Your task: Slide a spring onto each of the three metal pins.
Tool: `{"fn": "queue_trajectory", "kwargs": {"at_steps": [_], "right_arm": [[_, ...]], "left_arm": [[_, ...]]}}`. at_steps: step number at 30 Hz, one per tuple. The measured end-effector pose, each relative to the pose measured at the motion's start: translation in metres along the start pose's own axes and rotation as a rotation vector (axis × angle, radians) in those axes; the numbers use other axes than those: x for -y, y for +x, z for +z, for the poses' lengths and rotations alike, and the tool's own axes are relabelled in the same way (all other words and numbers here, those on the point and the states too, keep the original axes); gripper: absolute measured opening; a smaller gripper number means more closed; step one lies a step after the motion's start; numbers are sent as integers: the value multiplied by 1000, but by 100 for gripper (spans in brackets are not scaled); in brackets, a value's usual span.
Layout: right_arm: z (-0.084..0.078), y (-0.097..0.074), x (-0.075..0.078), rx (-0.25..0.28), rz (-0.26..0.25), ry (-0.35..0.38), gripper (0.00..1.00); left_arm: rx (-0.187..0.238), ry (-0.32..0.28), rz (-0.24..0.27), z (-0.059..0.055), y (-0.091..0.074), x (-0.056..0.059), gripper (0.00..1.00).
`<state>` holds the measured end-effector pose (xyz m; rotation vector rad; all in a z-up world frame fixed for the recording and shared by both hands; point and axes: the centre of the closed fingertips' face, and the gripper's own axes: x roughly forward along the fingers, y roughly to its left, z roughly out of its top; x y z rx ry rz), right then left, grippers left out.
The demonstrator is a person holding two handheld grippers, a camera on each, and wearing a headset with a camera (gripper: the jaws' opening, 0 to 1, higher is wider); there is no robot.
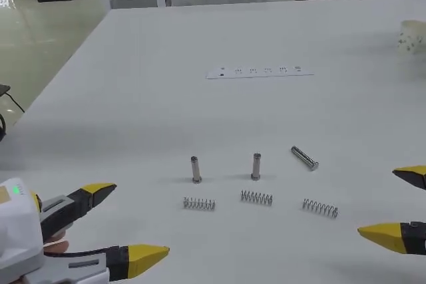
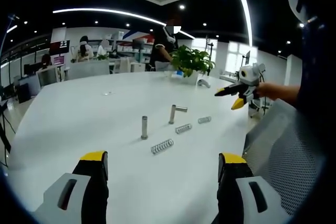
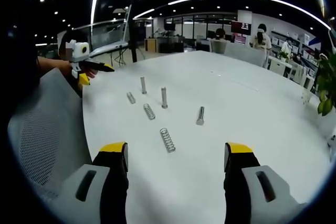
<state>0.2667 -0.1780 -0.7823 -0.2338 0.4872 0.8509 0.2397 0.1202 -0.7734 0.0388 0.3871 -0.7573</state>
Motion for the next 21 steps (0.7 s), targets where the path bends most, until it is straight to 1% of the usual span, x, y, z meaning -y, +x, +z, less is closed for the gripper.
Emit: {"fn": "queue_trajectory", "kwargs": {"at_steps": [9, 15, 21], "right_arm": [[0, 1, 1, 4, 2, 2, 74], [2, 4, 2, 3, 6, -4, 74], [7, 9, 5, 5, 12, -10, 74]], "left_arm": [[3, 1, 9, 2, -2, -1, 83], [27, 1, 16, 10, -6, 0, 83], [38, 8, 17, 15, -7, 1, 83]]}}
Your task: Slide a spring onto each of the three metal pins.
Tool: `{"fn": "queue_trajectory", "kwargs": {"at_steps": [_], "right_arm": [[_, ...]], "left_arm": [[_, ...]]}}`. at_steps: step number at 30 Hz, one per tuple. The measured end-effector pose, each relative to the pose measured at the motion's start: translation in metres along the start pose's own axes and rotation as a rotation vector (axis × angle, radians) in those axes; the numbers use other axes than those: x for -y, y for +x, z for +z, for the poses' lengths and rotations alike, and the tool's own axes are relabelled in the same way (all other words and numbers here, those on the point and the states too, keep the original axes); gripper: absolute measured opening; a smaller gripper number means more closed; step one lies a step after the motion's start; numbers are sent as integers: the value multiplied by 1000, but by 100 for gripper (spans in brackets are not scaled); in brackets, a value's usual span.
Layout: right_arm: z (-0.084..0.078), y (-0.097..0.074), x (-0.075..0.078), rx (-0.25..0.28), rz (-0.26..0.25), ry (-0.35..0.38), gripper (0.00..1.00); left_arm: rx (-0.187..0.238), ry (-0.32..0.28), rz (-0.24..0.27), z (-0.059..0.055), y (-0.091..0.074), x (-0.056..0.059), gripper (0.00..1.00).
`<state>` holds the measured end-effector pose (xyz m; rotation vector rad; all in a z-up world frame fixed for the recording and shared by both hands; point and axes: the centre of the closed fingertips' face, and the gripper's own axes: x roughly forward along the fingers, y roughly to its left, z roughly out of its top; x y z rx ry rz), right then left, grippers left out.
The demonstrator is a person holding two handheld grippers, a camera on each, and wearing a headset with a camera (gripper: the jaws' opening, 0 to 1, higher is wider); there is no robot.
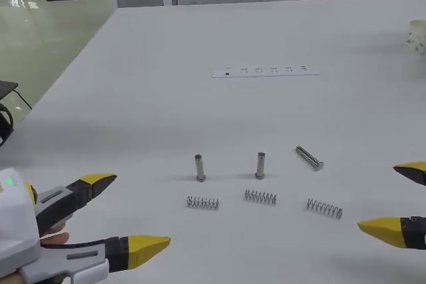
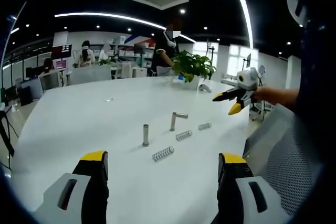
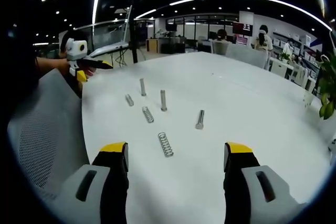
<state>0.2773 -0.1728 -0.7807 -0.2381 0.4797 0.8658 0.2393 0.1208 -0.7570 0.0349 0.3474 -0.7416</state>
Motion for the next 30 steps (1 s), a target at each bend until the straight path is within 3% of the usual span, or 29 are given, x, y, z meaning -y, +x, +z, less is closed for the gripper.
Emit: {"fn": "queue_trajectory", "kwargs": {"at_steps": [15, 30], "right_arm": [[38, 30, 26, 5, -6, -48, 71], [53, 76, 44, -98, -2, -79, 65]], "left_arm": [[13, 9, 3, 5, -2, 2, 83], [18, 12, 10, 5, -4, -1, 83]]}}
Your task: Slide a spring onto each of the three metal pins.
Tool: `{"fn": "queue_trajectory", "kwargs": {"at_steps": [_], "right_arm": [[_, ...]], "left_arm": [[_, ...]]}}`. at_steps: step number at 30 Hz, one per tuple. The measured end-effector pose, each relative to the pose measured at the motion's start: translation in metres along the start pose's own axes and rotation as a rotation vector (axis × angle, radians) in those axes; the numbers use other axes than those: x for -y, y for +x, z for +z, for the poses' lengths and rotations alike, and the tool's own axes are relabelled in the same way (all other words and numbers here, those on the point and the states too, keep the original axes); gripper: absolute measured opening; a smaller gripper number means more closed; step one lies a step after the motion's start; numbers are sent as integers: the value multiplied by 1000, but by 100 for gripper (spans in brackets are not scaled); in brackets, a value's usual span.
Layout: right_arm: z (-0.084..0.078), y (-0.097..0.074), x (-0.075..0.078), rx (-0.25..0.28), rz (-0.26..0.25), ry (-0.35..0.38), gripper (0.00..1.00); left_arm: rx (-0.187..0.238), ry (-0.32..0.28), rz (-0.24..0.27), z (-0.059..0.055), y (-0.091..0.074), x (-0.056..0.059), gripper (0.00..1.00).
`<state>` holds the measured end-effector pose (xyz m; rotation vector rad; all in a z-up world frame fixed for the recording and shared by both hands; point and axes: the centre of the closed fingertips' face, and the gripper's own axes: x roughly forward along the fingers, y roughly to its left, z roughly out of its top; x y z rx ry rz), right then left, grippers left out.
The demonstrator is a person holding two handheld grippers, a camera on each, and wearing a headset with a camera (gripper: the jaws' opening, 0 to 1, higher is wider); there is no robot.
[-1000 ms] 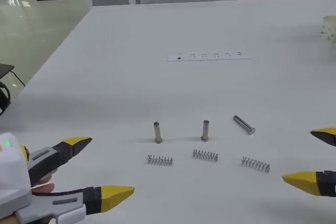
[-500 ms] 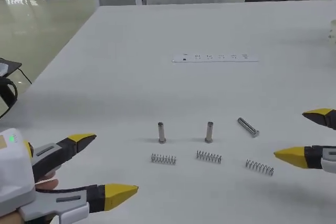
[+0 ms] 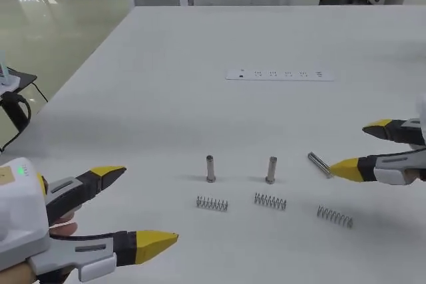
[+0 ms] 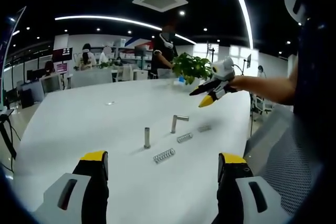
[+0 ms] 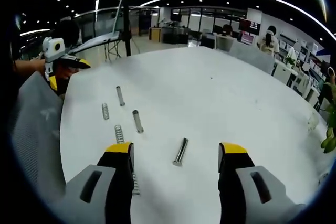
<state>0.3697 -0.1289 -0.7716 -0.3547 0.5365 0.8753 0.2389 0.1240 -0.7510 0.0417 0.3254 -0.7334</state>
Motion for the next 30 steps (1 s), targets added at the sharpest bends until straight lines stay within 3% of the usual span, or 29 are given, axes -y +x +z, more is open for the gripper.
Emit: {"fn": "queue_trajectory", "kwargs": {"at_steps": [19, 27, 30], "right_arm": [[-11, 42, 12, -171, -12, 7, 47], [-13, 57, 14, -216, -38, 41, 40], [-18, 63, 11, -233, -25, 46, 38]], "left_arm": [[-25, 9, -22, -7, 1, 6, 82], [-24, 6, -31, -8, 3, 7, 82], [-24, 7, -36, -9, 4, 8, 81]]}}
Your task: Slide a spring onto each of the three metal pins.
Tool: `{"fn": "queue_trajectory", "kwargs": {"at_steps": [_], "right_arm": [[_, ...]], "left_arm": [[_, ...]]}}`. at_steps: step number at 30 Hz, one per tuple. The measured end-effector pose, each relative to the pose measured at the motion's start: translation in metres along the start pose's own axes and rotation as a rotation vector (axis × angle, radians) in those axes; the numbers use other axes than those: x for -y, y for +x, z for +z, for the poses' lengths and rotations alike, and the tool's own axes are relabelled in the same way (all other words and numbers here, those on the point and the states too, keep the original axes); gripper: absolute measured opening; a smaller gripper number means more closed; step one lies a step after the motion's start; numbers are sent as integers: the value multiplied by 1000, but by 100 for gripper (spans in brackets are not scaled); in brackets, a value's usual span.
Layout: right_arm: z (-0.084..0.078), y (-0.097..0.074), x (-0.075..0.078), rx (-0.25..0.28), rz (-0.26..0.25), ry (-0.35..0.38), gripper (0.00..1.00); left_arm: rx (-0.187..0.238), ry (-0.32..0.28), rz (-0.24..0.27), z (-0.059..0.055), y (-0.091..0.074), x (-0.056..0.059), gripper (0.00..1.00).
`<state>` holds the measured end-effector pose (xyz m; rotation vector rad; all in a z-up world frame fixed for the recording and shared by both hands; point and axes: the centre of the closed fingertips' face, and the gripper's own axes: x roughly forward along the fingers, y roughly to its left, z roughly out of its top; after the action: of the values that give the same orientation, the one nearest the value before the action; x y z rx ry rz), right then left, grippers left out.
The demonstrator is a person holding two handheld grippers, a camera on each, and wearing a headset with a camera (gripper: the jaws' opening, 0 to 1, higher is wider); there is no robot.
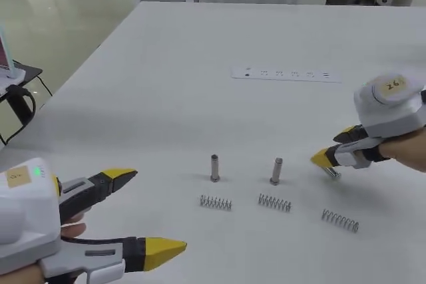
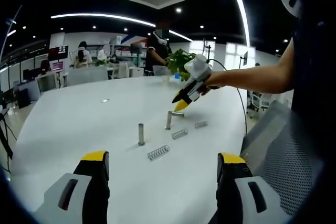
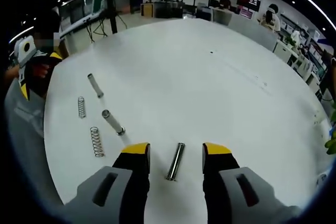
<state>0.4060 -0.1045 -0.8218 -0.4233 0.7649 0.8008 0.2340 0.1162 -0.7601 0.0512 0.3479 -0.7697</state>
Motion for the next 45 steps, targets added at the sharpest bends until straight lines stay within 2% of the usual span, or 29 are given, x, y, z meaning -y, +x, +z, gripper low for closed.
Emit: {"fn": "queue_trajectory", "kwargs": {"at_steps": [6, 9, 12, 17, 24, 35, 45], "right_arm": [[-5, 8, -1, -31, 3, 5, 34], [-8, 11, 5, -61, -27, 17, 31], [-10, 15, 6, -69, -22, 37, 29], [-13, 18, 4, -86, -13, 28, 25], [-19, 23, 6, -118, -25, 44, 21], [-19, 26, 6, -125, -22, 68, 16], [-19, 27, 12, -137, -27, 128, 10]], "left_arm": [[-1, 0, -2, -1, 1, 0, 81], [1, 2, -5, 0, 1, 1, 81], [2, 4, -5, 1, 2, 1, 81], [0, 1, -3, -1, 2, 1, 80], [-1, 0, -6, -1, 2, 1, 80], [0, -8, -4, -1, 2, 1, 79], [5, -15, -5, 0, 3, 1, 78]]}}
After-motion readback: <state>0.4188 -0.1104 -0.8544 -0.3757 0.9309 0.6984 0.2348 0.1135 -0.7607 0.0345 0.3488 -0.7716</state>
